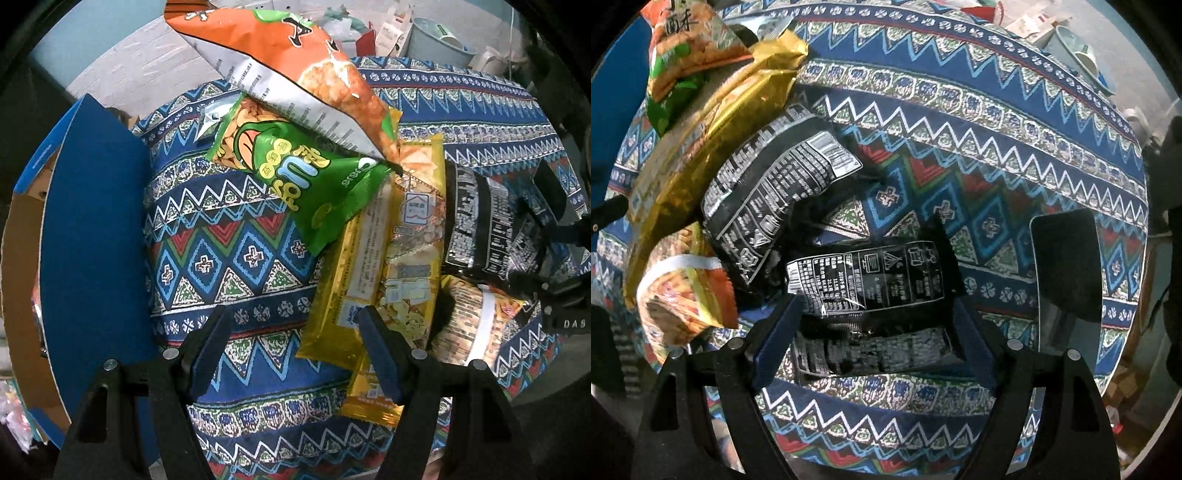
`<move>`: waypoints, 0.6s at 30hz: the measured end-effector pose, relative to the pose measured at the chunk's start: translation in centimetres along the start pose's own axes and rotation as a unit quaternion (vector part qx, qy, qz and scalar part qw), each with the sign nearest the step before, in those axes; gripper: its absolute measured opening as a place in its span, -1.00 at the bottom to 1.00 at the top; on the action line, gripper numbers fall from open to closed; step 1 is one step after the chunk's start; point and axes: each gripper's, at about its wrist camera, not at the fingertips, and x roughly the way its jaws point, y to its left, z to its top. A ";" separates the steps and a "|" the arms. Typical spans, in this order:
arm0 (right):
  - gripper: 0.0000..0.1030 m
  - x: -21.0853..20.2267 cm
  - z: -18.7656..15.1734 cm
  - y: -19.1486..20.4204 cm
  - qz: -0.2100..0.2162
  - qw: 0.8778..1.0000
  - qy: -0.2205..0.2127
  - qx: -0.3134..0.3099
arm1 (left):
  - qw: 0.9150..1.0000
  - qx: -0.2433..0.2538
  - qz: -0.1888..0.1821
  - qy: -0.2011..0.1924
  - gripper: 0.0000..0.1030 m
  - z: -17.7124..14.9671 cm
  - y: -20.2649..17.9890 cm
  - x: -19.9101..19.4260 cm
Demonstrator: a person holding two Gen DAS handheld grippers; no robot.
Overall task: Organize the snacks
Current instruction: 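Grasp the black-and-white snack pack with the right tool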
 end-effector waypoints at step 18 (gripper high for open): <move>0.18 1.7 -0.9 -0.2 -0.012 1.000 -0.018 -0.002 | 0.999 -0.032 -0.002 -0.017 0.51 2.9 2.0 -0.2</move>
